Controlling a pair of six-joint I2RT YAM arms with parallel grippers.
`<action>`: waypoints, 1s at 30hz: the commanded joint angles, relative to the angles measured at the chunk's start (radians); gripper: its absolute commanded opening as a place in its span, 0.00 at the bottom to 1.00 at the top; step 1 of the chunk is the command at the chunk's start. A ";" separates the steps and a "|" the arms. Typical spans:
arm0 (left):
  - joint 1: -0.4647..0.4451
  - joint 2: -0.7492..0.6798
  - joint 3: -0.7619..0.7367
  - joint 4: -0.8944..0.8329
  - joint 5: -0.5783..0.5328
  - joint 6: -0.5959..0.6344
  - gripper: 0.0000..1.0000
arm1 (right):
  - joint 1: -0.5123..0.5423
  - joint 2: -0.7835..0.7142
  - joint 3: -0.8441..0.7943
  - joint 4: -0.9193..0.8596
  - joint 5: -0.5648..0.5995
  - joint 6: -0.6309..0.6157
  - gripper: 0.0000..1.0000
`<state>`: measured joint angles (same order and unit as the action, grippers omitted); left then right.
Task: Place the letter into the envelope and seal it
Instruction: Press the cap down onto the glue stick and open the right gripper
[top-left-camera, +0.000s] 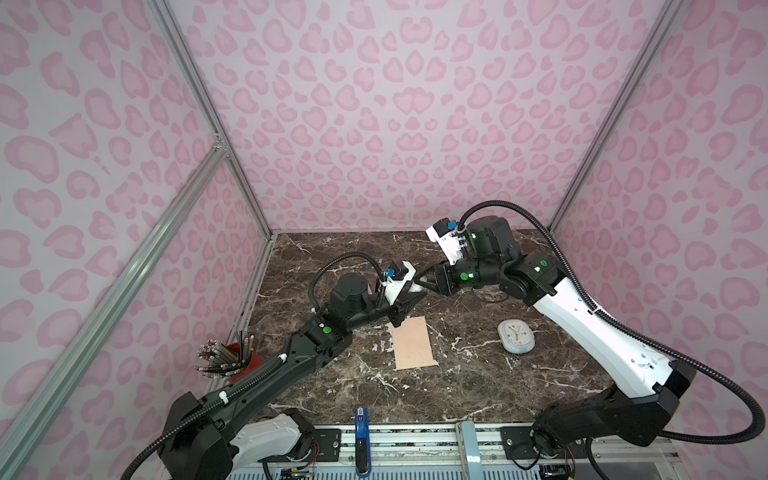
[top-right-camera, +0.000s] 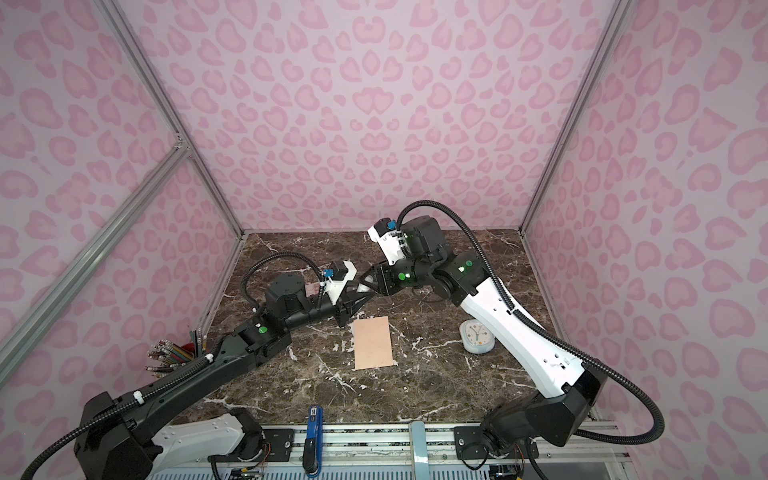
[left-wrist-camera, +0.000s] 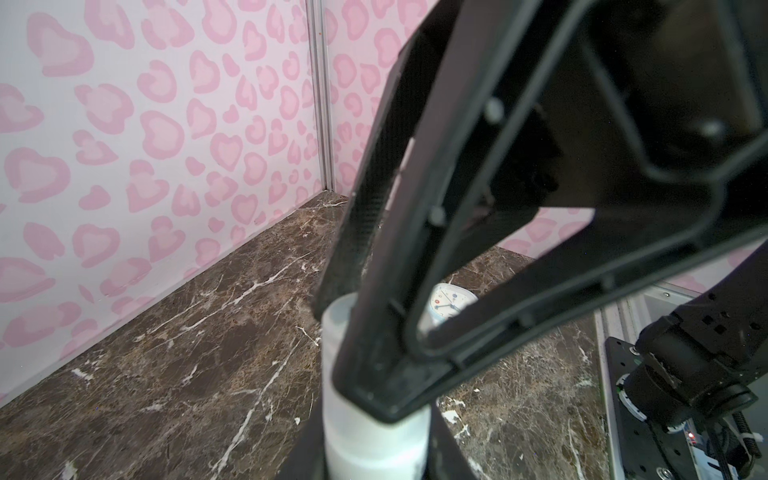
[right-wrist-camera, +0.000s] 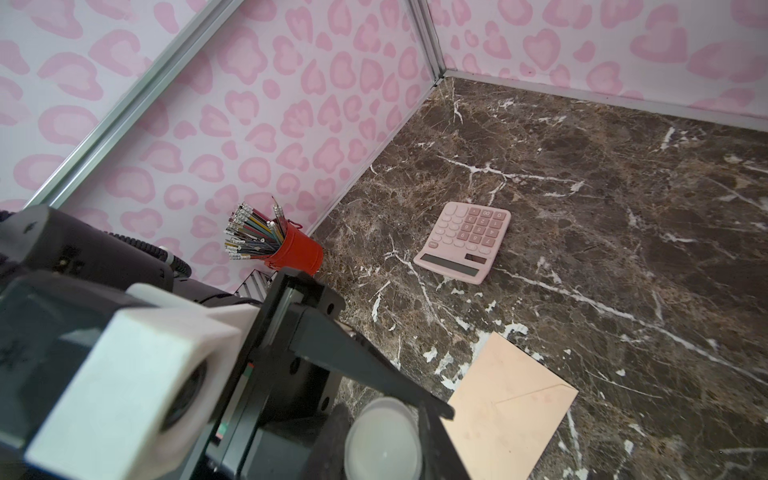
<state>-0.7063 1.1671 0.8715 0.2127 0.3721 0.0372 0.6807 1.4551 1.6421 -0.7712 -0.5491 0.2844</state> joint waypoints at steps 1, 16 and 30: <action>0.000 0.003 0.017 0.156 0.000 0.012 0.04 | -0.003 0.006 0.001 -0.092 -0.035 -0.010 0.31; -0.001 0.008 -0.008 0.168 0.005 0.000 0.04 | -0.036 -0.009 0.036 -0.079 -0.037 -0.004 0.39; 0.001 -0.051 -0.065 0.136 -0.030 -0.015 0.04 | -0.096 -0.116 -0.052 0.070 0.041 0.071 0.44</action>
<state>-0.7063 1.1332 0.8207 0.3241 0.3618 0.0330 0.5945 1.3647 1.6165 -0.7818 -0.5476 0.3260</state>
